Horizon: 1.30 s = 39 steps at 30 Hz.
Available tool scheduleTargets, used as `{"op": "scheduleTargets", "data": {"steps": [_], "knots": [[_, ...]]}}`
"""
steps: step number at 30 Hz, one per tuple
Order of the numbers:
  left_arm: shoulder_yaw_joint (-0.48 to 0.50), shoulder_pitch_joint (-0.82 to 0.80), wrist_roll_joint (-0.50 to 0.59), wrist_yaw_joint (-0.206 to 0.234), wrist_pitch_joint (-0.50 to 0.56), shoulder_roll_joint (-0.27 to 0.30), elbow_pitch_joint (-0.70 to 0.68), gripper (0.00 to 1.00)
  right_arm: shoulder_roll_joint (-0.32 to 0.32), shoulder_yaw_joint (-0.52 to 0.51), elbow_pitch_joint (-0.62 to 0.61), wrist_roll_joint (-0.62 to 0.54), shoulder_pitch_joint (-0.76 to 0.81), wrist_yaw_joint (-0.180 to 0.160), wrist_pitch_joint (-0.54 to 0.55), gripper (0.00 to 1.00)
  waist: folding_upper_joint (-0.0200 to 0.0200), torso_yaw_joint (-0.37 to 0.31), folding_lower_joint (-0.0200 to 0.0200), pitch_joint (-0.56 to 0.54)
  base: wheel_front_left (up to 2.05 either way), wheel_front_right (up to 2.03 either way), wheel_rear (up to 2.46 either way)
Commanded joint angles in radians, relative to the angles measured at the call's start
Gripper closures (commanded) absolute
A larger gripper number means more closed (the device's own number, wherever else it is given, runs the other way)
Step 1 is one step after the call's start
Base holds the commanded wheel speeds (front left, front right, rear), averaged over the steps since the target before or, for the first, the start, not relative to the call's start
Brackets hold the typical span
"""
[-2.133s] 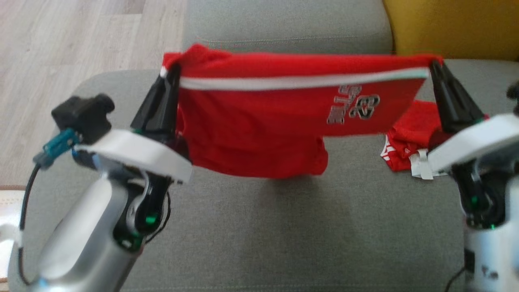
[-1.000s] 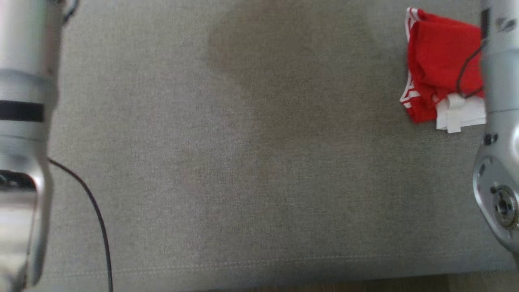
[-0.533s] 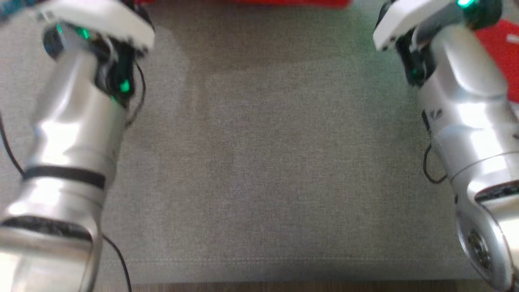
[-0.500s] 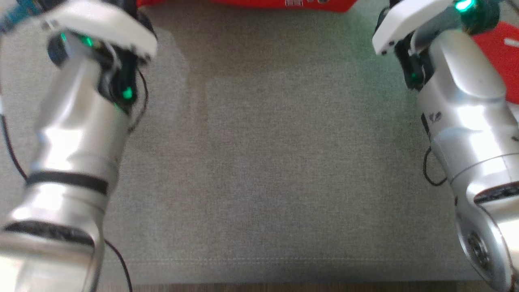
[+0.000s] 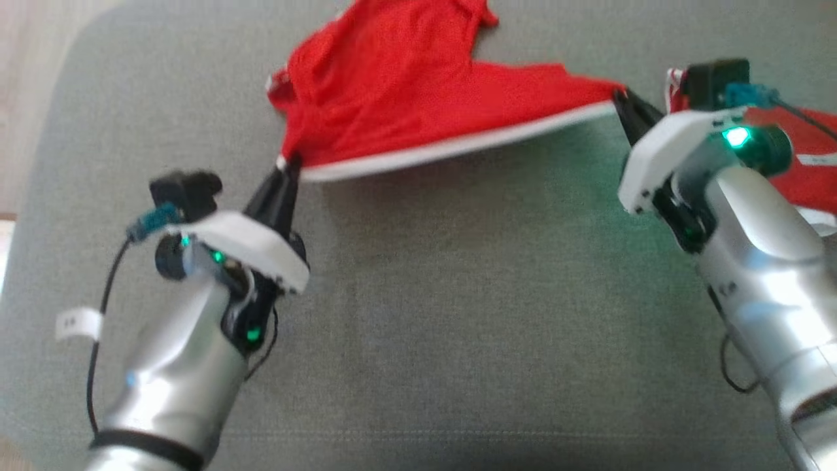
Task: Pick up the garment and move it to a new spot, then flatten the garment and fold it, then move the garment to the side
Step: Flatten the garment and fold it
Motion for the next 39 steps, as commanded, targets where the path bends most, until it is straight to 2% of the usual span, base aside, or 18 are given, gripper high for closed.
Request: {"op": "scheduleTargets", "data": {"steps": [1, 9, 14, 25, 34, 35, 39], "knots": [[0.023, -0.003, 0.001, -0.006, -0.012, 0.044, -0.048, 1.00, -0.027, 0.029, -0.057, 0.030, 0.017, -0.001, 0.025, 1.00, 0.0000, 0.001, 0.0000, -0.036, 0.00, 0.00, 0.00], [-0.018, 0.132, -0.022, -0.006, -0.009, 0.069, -0.137, 1.00, -0.161, 0.100, -0.209, 0.147, 0.156, -0.001, 0.143, 1.00, 0.0000, 0.005, 0.0000, -0.115, 0.00, 0.00, 0.00], [-0.035, 0.197, -0.030, 0.002, 0.014, 0.078, -0.193, 1.00, -0.217, 0.116, -0.273, 0.180, 0.216, -0.001, 0.197, 1.00, 0.0000, 0.007, 0.0000, -0.153, 0.00, 0.00, 0.00], [-0.115, 0.367, -0.021, 0.054, 0.132, 0.128, -0.418, 1.00, -0.369, 0.097, -0.447, 0.253, 0.386, -0.001, 0.396, 1.00, 0.0000, 0.020, 0.0000, -0.215, 0.00, 0.00, 0.00], [-0.218, 0.487, -0.001, 0.089, 0.255, 0.164, -0.621, 1.00, -0.493, -0.023, -0.641, 0.282, 0.543, -0.001, 0.608, 1.00, 0.0000, 0.018, 0.0000, -0.217, 0.00, 0.00, 0.00], [-0.223, 0.493, 0.001, 0.100, 0.265, 0.167, -0.657, 1.00, -0.497, -0.078, -0.689, 0.272, 0.553, -0.001, 0.626, 1.00, 0.0000, 0.018, 0.0000, -0.208, 0.00, 0.00, 0.00], [-0.198, 0.471, 0.001, 0.123, 0.265, 0.170, -0.698, 1.00, -0.464, -0.179, -0.770, 0.227, 0.536, -0.001, 0.659, 1.00, 0.0000, 0.029, 0.0000, -0.180, 0.00, 0.00, 0.00]]}}
